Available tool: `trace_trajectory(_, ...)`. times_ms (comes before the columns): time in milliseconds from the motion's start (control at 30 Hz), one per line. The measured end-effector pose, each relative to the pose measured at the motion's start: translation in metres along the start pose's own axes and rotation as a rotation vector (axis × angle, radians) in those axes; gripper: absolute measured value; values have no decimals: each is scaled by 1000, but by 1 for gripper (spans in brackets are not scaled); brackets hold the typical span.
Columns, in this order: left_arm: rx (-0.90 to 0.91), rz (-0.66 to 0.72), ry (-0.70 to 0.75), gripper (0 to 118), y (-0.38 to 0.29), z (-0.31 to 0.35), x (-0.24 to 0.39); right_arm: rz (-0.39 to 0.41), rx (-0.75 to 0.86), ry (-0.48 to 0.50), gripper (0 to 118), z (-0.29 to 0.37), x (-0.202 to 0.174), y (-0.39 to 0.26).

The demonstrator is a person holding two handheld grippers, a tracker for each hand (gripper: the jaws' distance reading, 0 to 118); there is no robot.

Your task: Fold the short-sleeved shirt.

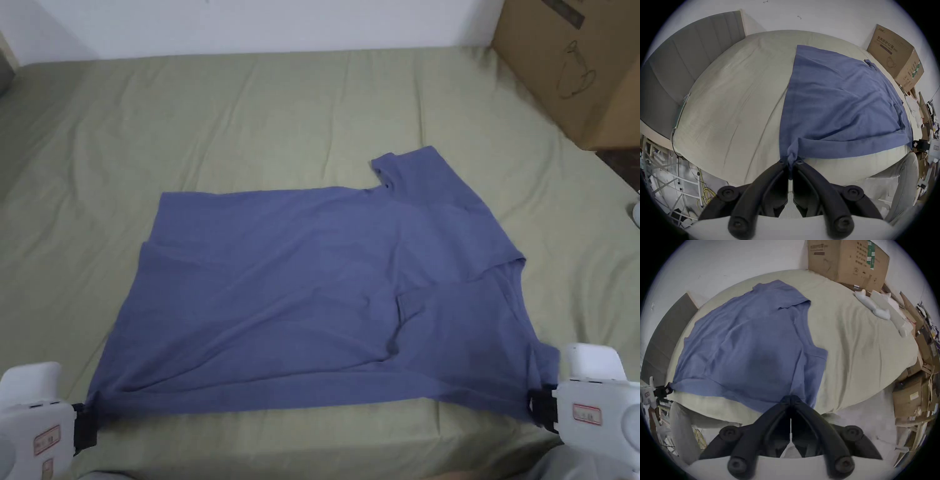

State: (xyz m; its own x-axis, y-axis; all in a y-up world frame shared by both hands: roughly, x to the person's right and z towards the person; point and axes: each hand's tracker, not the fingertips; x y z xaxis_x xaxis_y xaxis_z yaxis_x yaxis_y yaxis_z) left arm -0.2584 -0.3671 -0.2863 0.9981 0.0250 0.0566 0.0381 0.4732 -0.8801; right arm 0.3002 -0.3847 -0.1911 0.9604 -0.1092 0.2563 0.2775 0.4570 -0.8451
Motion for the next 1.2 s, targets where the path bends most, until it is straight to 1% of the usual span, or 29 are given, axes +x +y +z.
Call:
trace_trajectory(33, 1, 5, -2, 3, 1, 2, 0, 3, 30, -24, 0, 6, -4, 2)
trace_trajectory(67, 1, 10, -3, 3, 3, 3, -1, 42, 45, -40, 0, 13, -3, 3)
trace_trajectory(100, 2, 16, -3, 3, 5, 3, -2, 56, 60, -54, 0, 18, -2, 6)
trace_trajectory(133, 14, 23, -3, 3, 8, 6, -1, 51, 91, -67, 0, 24, 0, 9)
trace_trajectory(167, 24, 24, -4, 3, 13, 10, -1, 44, 87, -42, 0, 28, -7, 21)
trace_trajectory(200, 34, 25, -5, 3, 17, 12, 0, 35, 96, -27, 0, 31, -5, 26)
trace_trajectory(233, 45, 25, -6, 3, 23, 12, -2, 10, 120, -14, 0, 33, -1, 34)
trace_trajectory(300, 69, 31, -7, 3, 36, 16, -2, -8, 135, -10, 0, 34, -5, 51)
trace_trajectory(400, 103, 62, -25, 3, 61, 13, -8, -67, 168, 3, 0, 28, 2, 77)
trace_trajectory(467, 109, 80, -26, 3, 81, 10, -9, -86, 156, 28, 0, 22, 2, 100)
trace_trajectory(567, 127, 84, -19, 3, 110, -2, -9, -92, 168, 12, 0, 9, 4, 129)
trace_trajectory(667, 119, 92, -13, 3, 140, -26, -10, -134, 161, 4, 0, -13, 12, 158)
trace_trajectory(767, 59, 76, 10, 3, 159, -60, -5, -163, 108, -16, 0, -44, 16, 176)
trace_trajectory(800, 28, 48, 27, 10, 161, -69, -2, -159, 87, -13, 0, -54, 16, 179)
trace_trajectory(833, 19, 27, 27, 23, 161, -77, 2, -159, 70, -19, 0, -61, 16, 178)
trace_trajectory(867, 8, 8, 25, 44, 160, -83, 5, -163, 63, -35, 0, -68, 14, 177)
trace_trajectory(900, 3, 3, 25, 84, 157, -86, 6, -163, 66, -32, 6, -73, 14, 177)
trace_trajectory(933, 0, 7, 19, 105, 155, -88, 6, -181, 66, -24, 24, -72, 15, 174)
trace_trajectory(967, -18, 17, 11, 113, 152, -88, 5, -194, 72, -20, 49, -68, 14, 171)
trace_trajectory(1000, -19, 26, 5, 111, 148, -84, 3, -195, 88, -19, 66, -65, 12, 170)
trace_trajectory(1033, 2, 36, -11, 111, 144, -77, 1, -187, 100, -18, 65, -60, 10, 169)
trace_trajectory(1100, 13, 40, -11, 111, 138, -63, -2, -131, 124, -24, 65, -44, 5, 166)
trace_trajectory(1133, 25, 44, -11, 110, 134, -54, -4, -87, 130, -24, 65, -37, 1, 165)
trace_trajectory(1167, 48, 51, -37, 107, 128, -41, -5, -36, 150, -19, 64, -29, -6, 161)
trace_trajectory(1200, 67, 61, -72, 86, 124, -32, -7, -2, 162, -29, 52, -22, -12, 157)
